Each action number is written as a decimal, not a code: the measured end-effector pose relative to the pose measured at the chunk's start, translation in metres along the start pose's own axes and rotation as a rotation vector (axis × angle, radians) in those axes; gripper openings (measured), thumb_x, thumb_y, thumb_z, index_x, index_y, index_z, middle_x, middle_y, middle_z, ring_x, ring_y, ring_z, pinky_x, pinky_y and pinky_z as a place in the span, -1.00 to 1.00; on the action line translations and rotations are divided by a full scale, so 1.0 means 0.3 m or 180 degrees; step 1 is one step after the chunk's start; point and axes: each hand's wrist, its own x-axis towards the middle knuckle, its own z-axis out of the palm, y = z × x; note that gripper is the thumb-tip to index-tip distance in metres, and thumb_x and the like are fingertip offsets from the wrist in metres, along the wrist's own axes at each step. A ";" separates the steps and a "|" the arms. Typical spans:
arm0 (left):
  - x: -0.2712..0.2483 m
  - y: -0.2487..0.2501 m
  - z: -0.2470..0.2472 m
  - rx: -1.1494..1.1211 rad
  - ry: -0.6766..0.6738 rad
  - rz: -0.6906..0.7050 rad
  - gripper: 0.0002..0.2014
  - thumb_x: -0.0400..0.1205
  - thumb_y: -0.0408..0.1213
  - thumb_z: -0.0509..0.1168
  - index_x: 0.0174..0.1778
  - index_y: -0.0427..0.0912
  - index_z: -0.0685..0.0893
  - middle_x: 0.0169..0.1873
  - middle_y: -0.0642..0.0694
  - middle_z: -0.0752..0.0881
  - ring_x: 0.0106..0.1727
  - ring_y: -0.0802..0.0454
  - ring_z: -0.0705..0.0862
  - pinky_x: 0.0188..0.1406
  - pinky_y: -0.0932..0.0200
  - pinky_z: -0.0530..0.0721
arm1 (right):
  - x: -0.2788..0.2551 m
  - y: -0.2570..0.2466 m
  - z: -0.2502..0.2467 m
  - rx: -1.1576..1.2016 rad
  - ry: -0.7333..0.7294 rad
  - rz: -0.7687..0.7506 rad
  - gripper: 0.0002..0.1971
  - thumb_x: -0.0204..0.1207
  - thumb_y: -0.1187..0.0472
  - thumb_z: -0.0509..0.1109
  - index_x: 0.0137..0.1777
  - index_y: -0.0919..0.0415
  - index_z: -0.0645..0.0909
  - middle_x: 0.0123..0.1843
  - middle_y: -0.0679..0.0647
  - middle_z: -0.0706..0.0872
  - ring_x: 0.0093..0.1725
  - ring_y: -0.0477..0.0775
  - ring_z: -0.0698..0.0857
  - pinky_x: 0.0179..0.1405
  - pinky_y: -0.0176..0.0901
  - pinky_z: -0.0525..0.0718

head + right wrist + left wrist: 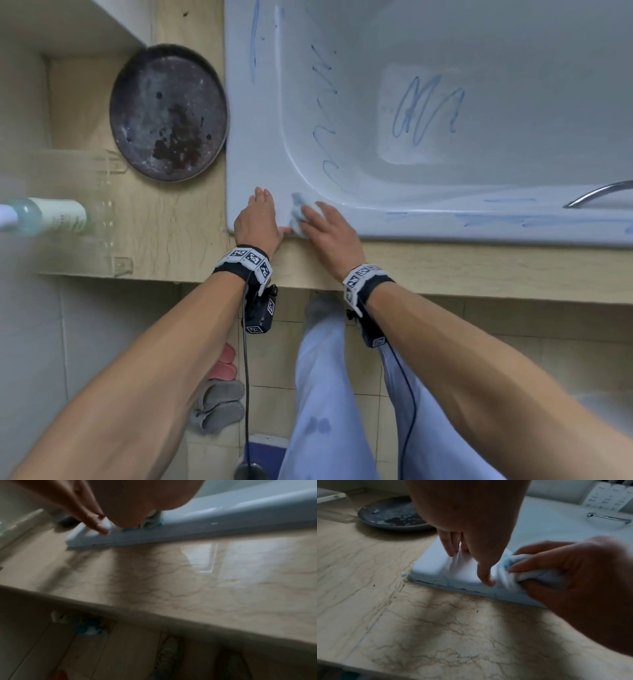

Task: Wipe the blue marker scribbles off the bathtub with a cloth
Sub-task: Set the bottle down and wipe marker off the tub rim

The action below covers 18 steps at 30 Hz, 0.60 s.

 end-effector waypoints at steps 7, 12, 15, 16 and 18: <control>0.000 0.039 -0.073 0.0196 -0.0098 -0.0075 -0.19 0.52 0.13 0.50 0.51 -0.36 0.44 0.49 -0.27 0.50 0.35 -0.20 0.62 0.18 -0.03 0.63 | -0.122 0.133 -0.042 -0.0023 0.0088 0.0363 -0.66 0.60 0.25 0.42 0.36 0.11 0.72 0.52 0.06 0.63 0.50 0.31 0.57 0.49 0.13 0.58; -0.032 0.223 -0.157 -0.0118 0.0104 0.0418 -0.61 0.59 -0.02 0.47 0.07 -0.28 0.61 0.01 -0.18 0.67 -0.05 -0.19 0.72 -0.24 0.07 0.49 | -0.367 0.436 -0.280 -0.0325 0.0934 0.1638 -0.73 0.59 0.23 0.40 0.27 0.12 0.74 0.49 0.11 0.64 0.45 0.30 0.59 0.34 0.09 0.67; -0.060 0.362 -0.147 -0.0196 0.0181 0.1044 -0.75 0.63 -0.15 0.44 0.03 -0.24 0.58 0.00 -0.16 0.67 -0.07 -0.17 0.72 -0.24 0.09 0.47 | -0.399 0.493 -0.330 -0.0496 0.1183 0.2156 -0.70 0.54 0.25 0.34 0.24 0.14 0.73 0.49 0.08 0.64 0.44 0.27 0.58 0.33 0.09 0.66; -0.069 0.395 -0.142 -0.0167 0.0151 0.1145 -0.79 0.64 -0.19 0.43 0.00 -0.23 0.59 -0.02 -0.16 0.67 -0.07 -0.18 0.72 -0.25 0.07 0.47 | -0.384 0.473 -0.318 -0.0480 0.1300 0.2342 -0.68 0.52 0.27 0.34 0.25 0.14 0.73 0.49 0.08 0.64 0.44 0.27 0.57 0.37 0.08 0.63; -0.077 0.430 -0.122 -0.0029 0.0105 0.1209 -0.86 0.65 -0.25 0.41 -0.05 -0.23 0.61 -0.04 -0.17 0.68 -0.05 -0.21 0.72 -0.25 0.07 0.44 | -0.327 0.391 -0.263 -0.0404 0.1444 0.2526 -0.61 0.50 0.30 0.38 0.32 0.12 0.70 0.50 0.09 0.63 0.47 0.28 0.55 0.45 0.09 0.59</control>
